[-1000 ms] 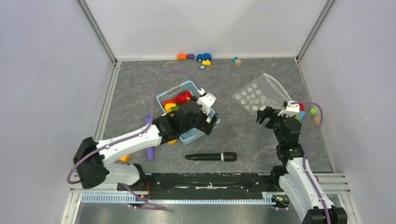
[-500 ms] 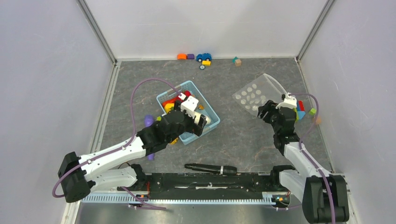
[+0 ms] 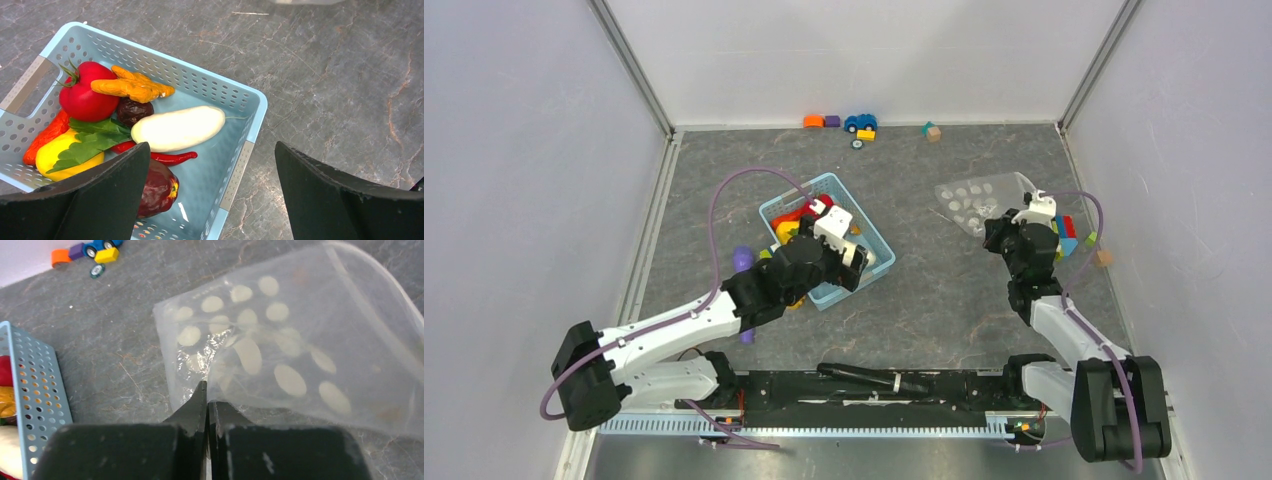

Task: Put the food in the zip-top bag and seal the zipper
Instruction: Pick up the zipper food storage bag at the center of the board.

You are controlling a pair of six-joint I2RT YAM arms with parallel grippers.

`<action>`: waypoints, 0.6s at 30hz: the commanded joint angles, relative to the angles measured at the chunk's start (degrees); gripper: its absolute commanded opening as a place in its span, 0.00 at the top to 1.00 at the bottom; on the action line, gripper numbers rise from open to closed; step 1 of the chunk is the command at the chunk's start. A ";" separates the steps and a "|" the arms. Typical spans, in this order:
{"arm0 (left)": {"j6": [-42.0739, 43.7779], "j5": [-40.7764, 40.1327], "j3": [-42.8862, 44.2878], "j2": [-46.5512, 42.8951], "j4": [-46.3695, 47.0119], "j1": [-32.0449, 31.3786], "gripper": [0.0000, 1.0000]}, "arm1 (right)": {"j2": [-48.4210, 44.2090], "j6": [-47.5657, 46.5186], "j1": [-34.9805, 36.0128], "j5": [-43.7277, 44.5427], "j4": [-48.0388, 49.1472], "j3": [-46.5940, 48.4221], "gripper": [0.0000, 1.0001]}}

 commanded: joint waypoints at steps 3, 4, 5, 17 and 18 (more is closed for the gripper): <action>-0.65 0.41 1.69 1.33 3.02 -0.02 0.00 | -5.31 -3.05 0.09 -5.66 4.86 0.61 1.00; -0.65 0.56 1.69 1.49 3.03 -0.02 0.00 | -6.00 -3.13 0.09 -6.83 5.34 0.45 1.00; -0.66 0.71 1.68 1.58 3.03 0.02 0.00 | -6.86 -3.31 0.13 -8.41 5.77 0.36 1.00; 0.84 2.74 2.01 2.26 4.76 0.00 0.00 | -11.61 -0.27 0.13 -35.55 6.48 8.29 1.00; 0.72 2.67 1.94 2.07 4.87 0.00 0.00 | -11.54 -0.40 0.21 -40.43 7.53 8.97 1.00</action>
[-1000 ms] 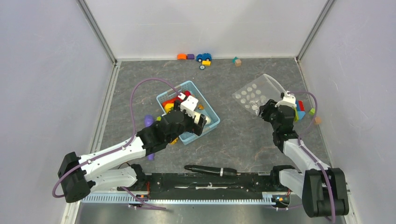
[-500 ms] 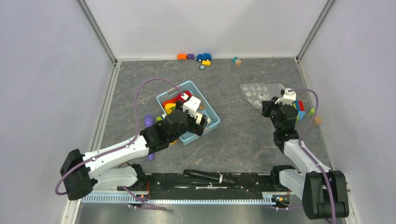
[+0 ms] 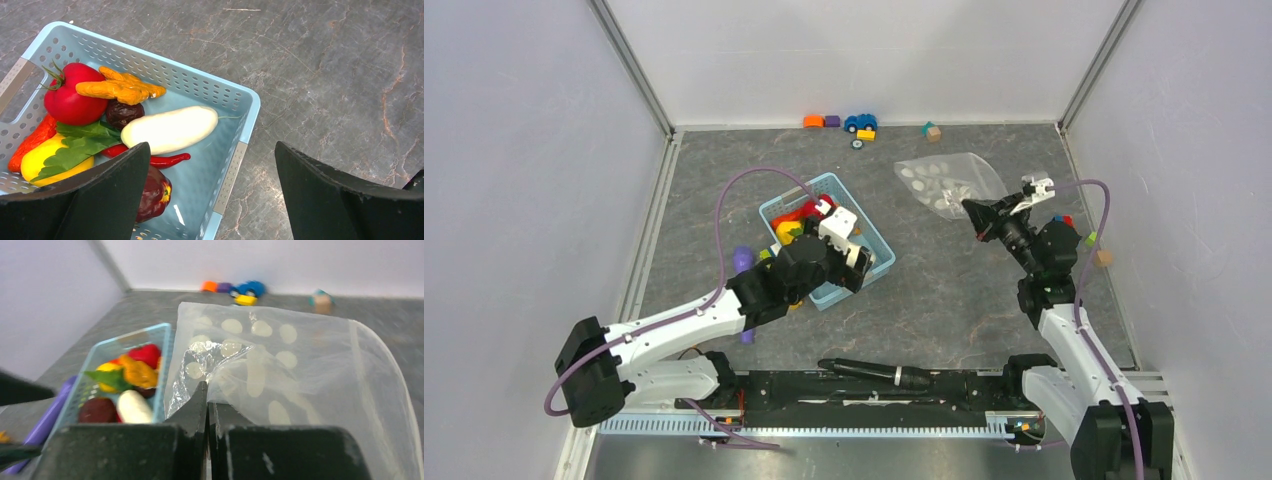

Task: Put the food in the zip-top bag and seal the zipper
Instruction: Pick up the zipper food storage bag at the center of the board.

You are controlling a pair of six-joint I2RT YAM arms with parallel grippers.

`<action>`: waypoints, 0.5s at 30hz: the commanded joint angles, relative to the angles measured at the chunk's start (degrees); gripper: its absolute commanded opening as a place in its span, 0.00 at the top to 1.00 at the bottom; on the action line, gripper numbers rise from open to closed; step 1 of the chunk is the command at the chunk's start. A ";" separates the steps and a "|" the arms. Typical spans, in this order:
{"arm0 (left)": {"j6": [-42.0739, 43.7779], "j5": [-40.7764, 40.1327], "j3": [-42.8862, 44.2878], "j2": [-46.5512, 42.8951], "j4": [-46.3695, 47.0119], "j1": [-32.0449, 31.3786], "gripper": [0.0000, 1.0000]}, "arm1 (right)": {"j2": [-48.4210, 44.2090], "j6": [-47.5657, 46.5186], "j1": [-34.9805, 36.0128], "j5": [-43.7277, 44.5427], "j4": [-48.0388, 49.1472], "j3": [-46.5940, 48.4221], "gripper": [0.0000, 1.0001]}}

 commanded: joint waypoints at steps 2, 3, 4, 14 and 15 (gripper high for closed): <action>-1.93 -2.53 2.67 -0.74 2.79 -0.05 0.00 | -0.97 0.64 0.20 -24.58 7.63 5.44 1.00; -3.95 -5.08 3.75 -1.13 1.67 0.02 0.00 | -0.80 0.08 0.31 -26.92 8.70 5.60 1.00; -5.76 -7.76 4.96 -1.73 -1.43 0.03 0.00 | -0.66 -1.27 0.33 -28.71 8.50 5.88 1.00; -29.36 -11.69 6.38 -14.17 -14.03 8.77 0.00 | -0.93 -39.11 3.02 -46.94 -3.51 8.68 1.00; -30.18 -8.25 6.33 -14.11 -14.06 11.04 0.00 | -0.93 -43.69 3.50 -48.94 -7.50 9.62 1.00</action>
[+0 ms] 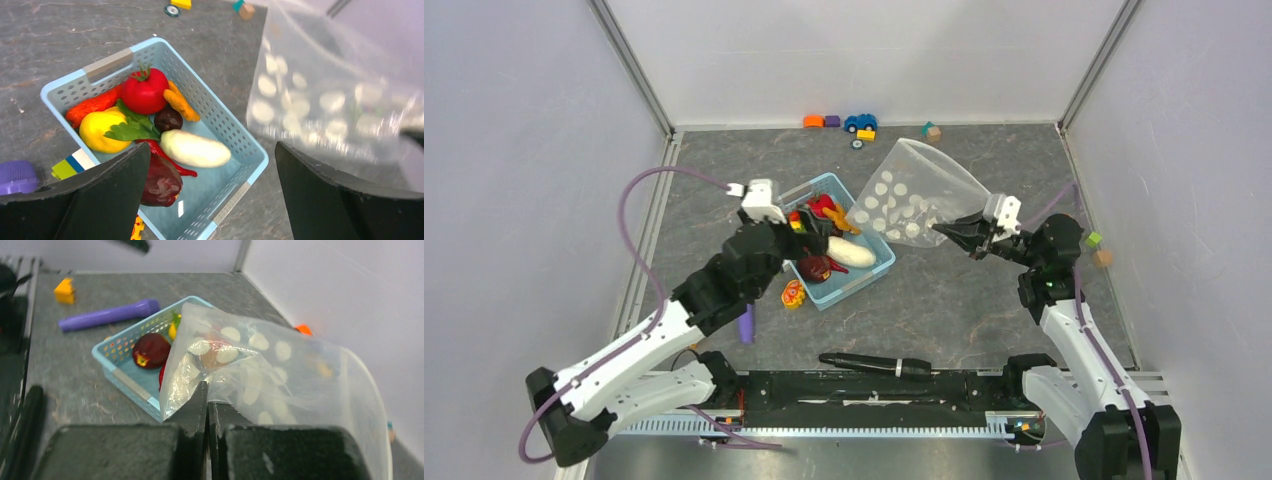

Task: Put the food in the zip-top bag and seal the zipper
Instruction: Pick up the zipper food storage bag at the center of the board.

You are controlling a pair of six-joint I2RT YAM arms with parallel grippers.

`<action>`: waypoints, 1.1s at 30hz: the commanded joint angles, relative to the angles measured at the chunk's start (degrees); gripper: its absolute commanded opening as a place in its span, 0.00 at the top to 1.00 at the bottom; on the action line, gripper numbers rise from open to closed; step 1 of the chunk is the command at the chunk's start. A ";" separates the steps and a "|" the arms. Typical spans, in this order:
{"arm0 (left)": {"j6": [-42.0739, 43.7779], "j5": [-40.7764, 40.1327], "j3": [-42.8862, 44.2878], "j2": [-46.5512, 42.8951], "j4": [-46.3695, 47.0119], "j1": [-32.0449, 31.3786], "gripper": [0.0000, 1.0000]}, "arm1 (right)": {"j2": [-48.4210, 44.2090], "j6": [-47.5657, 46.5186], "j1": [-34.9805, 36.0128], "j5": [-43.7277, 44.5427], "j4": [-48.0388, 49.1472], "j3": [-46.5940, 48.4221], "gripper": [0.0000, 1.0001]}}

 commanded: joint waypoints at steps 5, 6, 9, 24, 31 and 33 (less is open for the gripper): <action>-12.98 25.70 1.27 3.05 1.86 13.51 0.00 | -1.23 -52.88 6.09 -16.31 -35.54 9.47 1.00; -13.24 28.64 1.04 4.71 3.50 13.98 0.00 | -1.54 -56.51 7.14 -16.19 -37.77 9.74 1.00; -14.61 38.44 1.57 9.76 8.46 14.99 0.00 | -1.79 -61.08 9.89 -13.76 -41.82 10.49 1.00; -16.25 45.33 3.19 22.10 20.23 15.19 0.14 | -0.74 -67.57 16.34 -9.07 -50.22 13.56 1.00; -11.88 47.84 2.99 21.58 23.40 15.19 0.98 | -0.20 -59.72 16.47 -5.49 -47.14 13.25 0.99; -7.94 50.41 2.96 21.59 26.27 15.19 0.98 | -0.40 -53.03 16.52 -3.31 -43.26 12.47 0.76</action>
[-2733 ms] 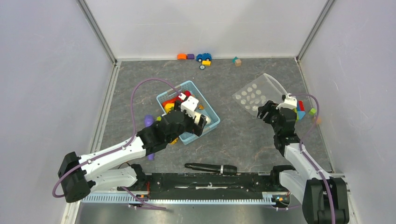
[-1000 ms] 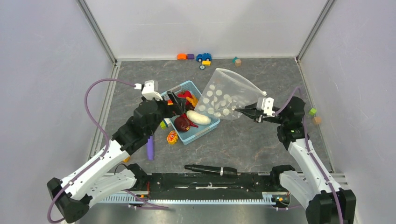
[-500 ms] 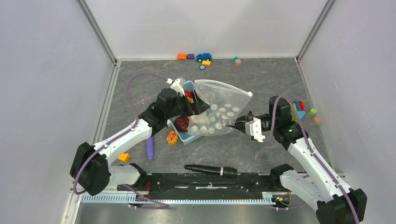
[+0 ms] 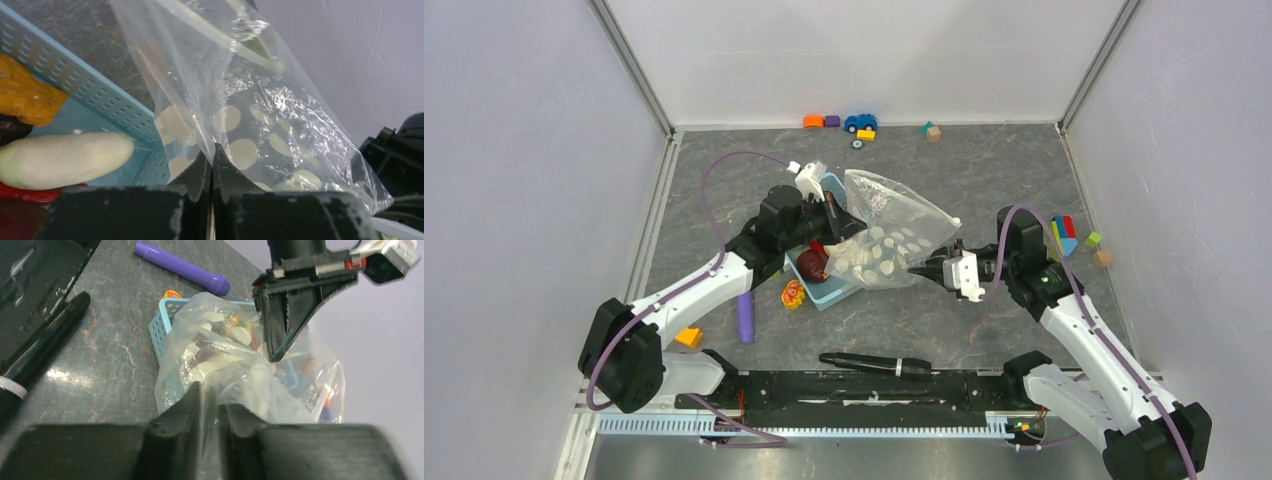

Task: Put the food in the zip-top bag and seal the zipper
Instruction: Pick up the zipper food storage bag at the center of the board.

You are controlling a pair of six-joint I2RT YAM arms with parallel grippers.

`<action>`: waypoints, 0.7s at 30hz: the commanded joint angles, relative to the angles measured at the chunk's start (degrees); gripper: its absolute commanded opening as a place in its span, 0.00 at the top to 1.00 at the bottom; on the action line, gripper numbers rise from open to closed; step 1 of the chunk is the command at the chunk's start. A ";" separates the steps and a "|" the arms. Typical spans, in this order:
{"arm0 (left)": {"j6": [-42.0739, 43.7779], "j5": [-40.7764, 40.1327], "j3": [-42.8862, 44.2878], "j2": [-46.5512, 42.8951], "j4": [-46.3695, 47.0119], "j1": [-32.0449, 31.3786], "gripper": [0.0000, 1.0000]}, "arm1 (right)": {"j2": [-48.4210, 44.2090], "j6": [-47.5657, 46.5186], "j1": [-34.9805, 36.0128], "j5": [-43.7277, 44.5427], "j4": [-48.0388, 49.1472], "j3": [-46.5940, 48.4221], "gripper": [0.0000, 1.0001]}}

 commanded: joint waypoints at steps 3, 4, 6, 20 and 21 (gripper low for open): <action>16.52 9.56 3.97 -0.48 8.03 0.17 0.98 | -1.19 22.62 0.37 11.79 13.68 -1.39 0.28; 20.21 10.75 4.89 -0.27 7.64 0.17 0.98 | -1.86 25.75 0.33 14.48 15.98 -2.32 0.15; 27.62 11.60 6.74 -0.03 5.88 0.17 0.98 | -3.63 32.42 0.34 19.69 21.48 -4.68 0.02; 64.55 5.15 15.12 -0.18 -4.65 0.17 0.98 | -22.03 59.04 0.31 49.87 22.31 -14.12 0.02; 65.56 3.45 15.71 0.23 -4.70 0.17 0.98 | -22.56 59.20 0.36 51.12 20.80 -14.45 0.02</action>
